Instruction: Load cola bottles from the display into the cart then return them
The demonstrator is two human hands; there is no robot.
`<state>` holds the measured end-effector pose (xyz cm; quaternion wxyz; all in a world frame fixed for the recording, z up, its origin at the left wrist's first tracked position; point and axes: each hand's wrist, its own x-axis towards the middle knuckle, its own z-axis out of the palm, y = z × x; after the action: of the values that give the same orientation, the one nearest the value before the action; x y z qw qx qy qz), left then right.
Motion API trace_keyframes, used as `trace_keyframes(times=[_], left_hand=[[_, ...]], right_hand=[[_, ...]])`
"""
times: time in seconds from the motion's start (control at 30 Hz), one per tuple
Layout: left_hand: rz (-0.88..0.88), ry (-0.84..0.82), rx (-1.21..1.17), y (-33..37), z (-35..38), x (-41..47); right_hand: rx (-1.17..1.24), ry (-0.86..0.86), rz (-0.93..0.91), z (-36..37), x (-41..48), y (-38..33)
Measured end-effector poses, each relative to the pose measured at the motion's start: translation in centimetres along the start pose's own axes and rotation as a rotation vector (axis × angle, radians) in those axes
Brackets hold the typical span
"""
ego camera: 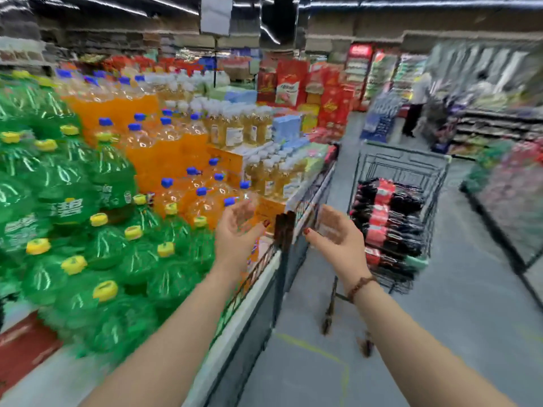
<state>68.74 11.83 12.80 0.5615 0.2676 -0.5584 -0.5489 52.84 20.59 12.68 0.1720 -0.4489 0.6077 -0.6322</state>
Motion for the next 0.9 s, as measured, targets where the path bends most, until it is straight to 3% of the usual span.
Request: trace_keyframes(times=[0.27,0.63,0.9], left_hand=[[-0.136,-0.171,0.029,-7.5,16.3,0.1],[-0.291,-0.315,0.071,-18.8,28.5,4.7],[-0.452,-0.343,0.108,-29.6,35.6,12.1]], right_hand=[[-0.037,0.167,0.068,-15.8,4.0,6.2],[-0.032,0.350,0.225,-27.1,9.1,15.8],[-0.126,0.363,0.333,-31.8,18.9,25.6]])
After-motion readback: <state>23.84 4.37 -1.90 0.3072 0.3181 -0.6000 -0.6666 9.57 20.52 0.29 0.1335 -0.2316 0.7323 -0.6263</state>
